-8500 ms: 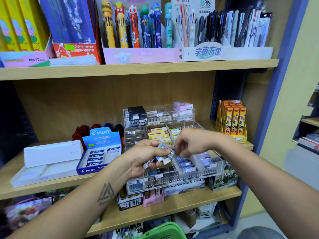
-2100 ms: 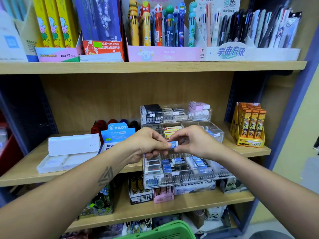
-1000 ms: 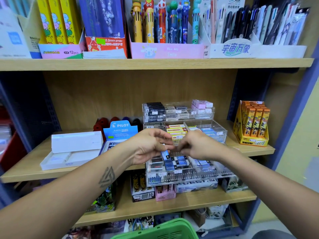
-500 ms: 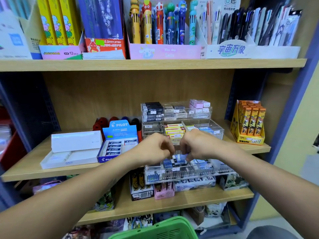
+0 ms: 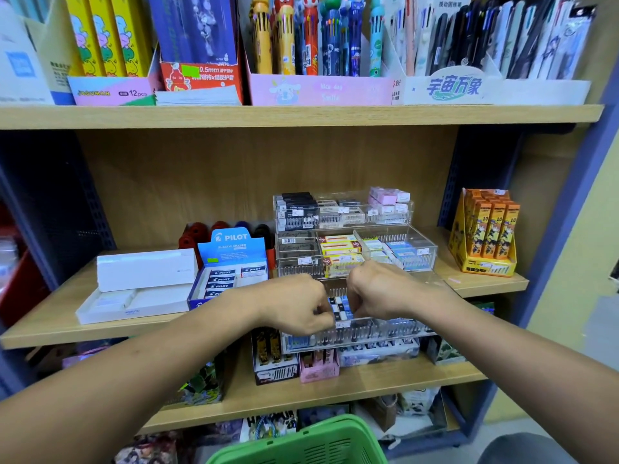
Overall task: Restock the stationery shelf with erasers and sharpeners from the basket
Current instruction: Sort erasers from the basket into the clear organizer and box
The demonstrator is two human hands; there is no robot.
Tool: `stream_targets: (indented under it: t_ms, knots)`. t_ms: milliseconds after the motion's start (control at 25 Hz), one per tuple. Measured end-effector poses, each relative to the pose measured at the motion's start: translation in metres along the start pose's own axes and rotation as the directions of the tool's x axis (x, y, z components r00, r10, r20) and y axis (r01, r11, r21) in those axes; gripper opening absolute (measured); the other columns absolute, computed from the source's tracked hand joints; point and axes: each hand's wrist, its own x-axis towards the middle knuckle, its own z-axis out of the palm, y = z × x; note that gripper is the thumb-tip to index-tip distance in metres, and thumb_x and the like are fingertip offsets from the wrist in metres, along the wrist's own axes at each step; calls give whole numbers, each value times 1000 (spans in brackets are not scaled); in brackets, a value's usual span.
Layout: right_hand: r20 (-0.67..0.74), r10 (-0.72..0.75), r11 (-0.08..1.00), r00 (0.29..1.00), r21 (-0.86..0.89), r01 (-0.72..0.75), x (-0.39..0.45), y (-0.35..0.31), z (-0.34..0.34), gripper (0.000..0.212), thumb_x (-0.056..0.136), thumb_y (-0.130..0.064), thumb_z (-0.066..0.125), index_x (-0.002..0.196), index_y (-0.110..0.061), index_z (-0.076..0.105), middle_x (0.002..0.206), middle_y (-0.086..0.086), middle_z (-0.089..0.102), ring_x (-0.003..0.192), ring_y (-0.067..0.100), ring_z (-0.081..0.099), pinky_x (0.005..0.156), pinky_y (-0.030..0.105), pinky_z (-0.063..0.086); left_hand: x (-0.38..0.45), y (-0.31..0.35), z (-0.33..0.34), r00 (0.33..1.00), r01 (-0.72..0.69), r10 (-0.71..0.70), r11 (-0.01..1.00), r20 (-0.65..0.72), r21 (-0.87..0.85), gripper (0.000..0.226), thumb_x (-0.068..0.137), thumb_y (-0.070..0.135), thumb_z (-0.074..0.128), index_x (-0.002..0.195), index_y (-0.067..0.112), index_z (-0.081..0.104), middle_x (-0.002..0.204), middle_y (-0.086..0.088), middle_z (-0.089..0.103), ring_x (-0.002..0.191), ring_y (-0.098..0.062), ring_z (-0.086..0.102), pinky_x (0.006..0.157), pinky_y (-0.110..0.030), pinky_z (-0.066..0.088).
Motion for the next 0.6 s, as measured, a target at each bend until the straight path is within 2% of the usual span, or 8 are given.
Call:
stream_targets:
  t_ms: [120, 240, 320, 400, 440, 520, 600]
  knots:
    - [9, 11, 1000, 1000, 9, -11, 5, 1, 5, 9, 82, -20, 76, 90, -22, 75, 95, -2, 71, 90, 21, 67, 68, 26, 49, 0, 1, -1, 1000, -10, 9, 999, -27, -37, 36, 88, 38, 47, 79, 12, 71, 66, -4, 64, 58, -17, 53, 64, -36, 53]
    - [31, -16, 997, 999, 75, 14, 4, 5, -2, 12, 85, -23, 74, 97, -22, 78, 94, -4, 73, 91, 19, 67, 73, 27, 51, -8, 2, -5, 993, -42, 28, 991, -111, -129, 25, 90, 25, 56, 103, 21, 77, 82, 3, 73, 62, 3, 57, 66, -15, 48]
    - [-68, -37, 980, 997, 192, 49, -4, 3, -16, 15, 88, -21, 69, 100, -25, 78, 90, -7, 74, 89, 15, 67, 75, 25, 49, -18, 1, -8, 970, -73, 26, 979, -241, -191, 30, 88, 20, 58, 112, 22, 75, 96, 7, 75, 77, 7, 63, 75, -13, 49]
    - [-209, -32, 945, 978, 312, 97, -19, -12, -30, 20, 88, -15, 65, 99, -26, 79, 86, -10, 74, 82, 7, 65, 74, 21, 48, -31, 1, -10, 919, -76, -15, 973, -393, -216, 29, 84, 13, 57, 106, 19, 76, 100, 7, 76, 87, -1, 65, 84, -20, 51]
    - [-241, -17, 908, 970, 402, 116, -29, -24, -34, 23, 88, -12, 64, 98, -26, 79, 81, -13, 73, 76, 4, 64, 70, 18, 47, -39, 3, -8, 884, -58, -53, 973, -464, -222, 28, 81, 11, 55, 97, 19, 76, 93, 6, 75, 84, -6, 65, 81, -24, 52]
    - [-223, -24, 824, 975, 548, 145, -50, -52, -30, 27, 84, -7, 61, 94, -26, 78, 63, -17, 67, 62, -1, 61, 59, 12, 43, -63, 8, 5, 830, 2, -148, 965, -538, -261, 23, 75, 13, 48, 81, 22, 69, 77, 7, 69, 74, -12, 62, 70, -31, 51]
    - [-138, -121, 816, 983, 550, 178, -64, -81, -3, 28, 82, -8, 59, 94, -25, 77, 62, -17, 66, 61, -2, 60, 59, 10, 43, -89, 11, 38, 833, 65, -207, 958, -513, -280, 18, 72, 19, 43, 72, 22, 60, 70, 7, 63, 70, -16, 59, 64, -33, 48]
